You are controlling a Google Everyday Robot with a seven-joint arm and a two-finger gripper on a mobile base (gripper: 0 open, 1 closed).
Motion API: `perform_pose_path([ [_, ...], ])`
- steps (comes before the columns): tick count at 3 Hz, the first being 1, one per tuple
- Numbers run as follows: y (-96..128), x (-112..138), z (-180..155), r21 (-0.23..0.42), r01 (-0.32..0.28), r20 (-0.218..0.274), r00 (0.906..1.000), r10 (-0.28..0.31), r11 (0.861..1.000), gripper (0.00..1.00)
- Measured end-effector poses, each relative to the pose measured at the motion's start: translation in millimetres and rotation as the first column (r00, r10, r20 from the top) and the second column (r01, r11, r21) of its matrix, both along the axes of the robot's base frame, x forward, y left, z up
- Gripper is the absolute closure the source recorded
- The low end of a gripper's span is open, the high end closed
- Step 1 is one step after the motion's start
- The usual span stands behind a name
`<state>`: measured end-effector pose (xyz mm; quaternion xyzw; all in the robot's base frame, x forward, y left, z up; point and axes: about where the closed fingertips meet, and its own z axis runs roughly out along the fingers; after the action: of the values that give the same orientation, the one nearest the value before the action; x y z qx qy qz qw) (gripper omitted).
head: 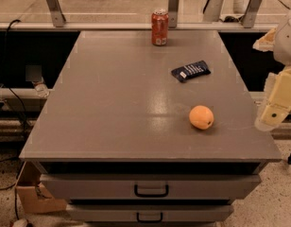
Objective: Move orange near rxbar blueberry
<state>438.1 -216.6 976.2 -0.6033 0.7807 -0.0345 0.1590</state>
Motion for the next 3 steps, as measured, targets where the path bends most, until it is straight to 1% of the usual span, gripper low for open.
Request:
perform_pose_path([
  [1, 0.1, 0.2, 1.0, 0.003, 0.002, 0.008, 1.0000, -0.002, 1.000, 0.00],
  [2, -4.4, 0.1, -8.8, 0.072, 0.026, 0.036, 0.9989, -0.029, 0.997, 0.00],
  [3, -10.5, -0.8, -36.3, 0.187, 0.067, 0.043, 0.9962, -0.076, 0.980, 0.00],
])
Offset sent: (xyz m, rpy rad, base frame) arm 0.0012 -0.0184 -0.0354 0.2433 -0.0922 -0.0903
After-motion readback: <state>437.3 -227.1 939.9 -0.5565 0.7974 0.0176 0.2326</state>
